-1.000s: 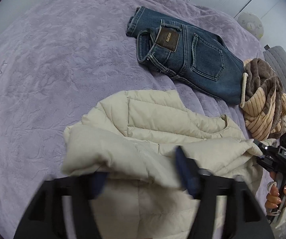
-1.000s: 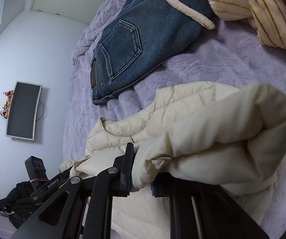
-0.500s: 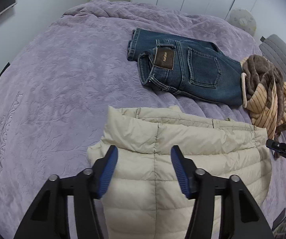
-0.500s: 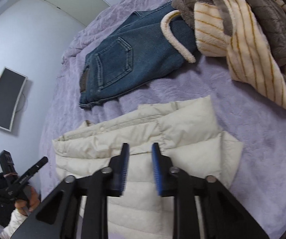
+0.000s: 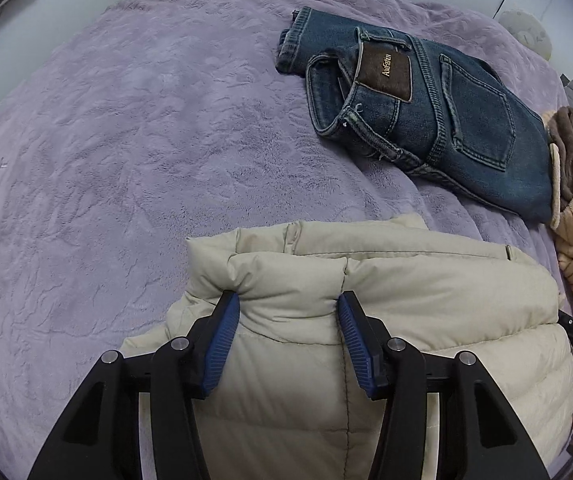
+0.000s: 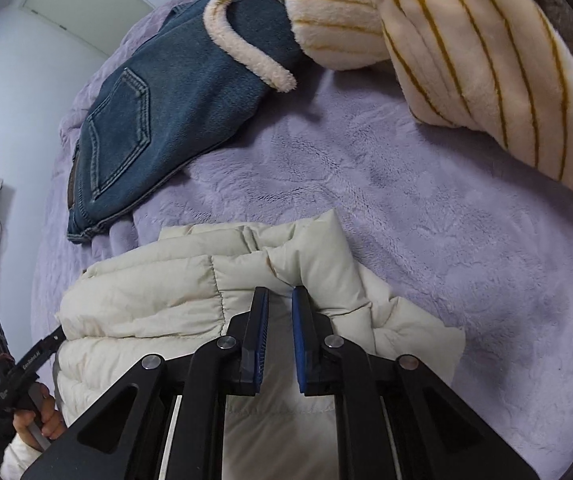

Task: Fold large clothes
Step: 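Open both tools and press the folded jacket flat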

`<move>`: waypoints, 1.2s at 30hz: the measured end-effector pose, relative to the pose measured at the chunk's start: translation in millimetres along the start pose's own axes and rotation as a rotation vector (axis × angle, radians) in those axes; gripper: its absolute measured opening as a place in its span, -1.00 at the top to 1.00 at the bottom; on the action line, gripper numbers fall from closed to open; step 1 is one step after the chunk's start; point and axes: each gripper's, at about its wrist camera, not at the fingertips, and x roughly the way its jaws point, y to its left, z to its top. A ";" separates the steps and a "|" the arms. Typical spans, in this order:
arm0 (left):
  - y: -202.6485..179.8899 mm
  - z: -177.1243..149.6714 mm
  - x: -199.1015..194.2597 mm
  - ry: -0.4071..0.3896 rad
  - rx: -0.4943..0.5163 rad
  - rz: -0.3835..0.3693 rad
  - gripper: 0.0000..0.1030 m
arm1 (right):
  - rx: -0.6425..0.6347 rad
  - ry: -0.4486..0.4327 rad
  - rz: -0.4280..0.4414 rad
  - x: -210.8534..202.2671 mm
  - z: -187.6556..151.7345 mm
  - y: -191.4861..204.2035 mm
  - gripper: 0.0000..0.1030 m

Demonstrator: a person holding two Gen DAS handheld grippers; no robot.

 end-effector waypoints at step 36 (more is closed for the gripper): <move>72.2 -51.8 -85.0 0.037 -0.135 0.068 -0.09 | 0.053 -0.074 -0.096 -91.5 -56.8 -15.3 0.75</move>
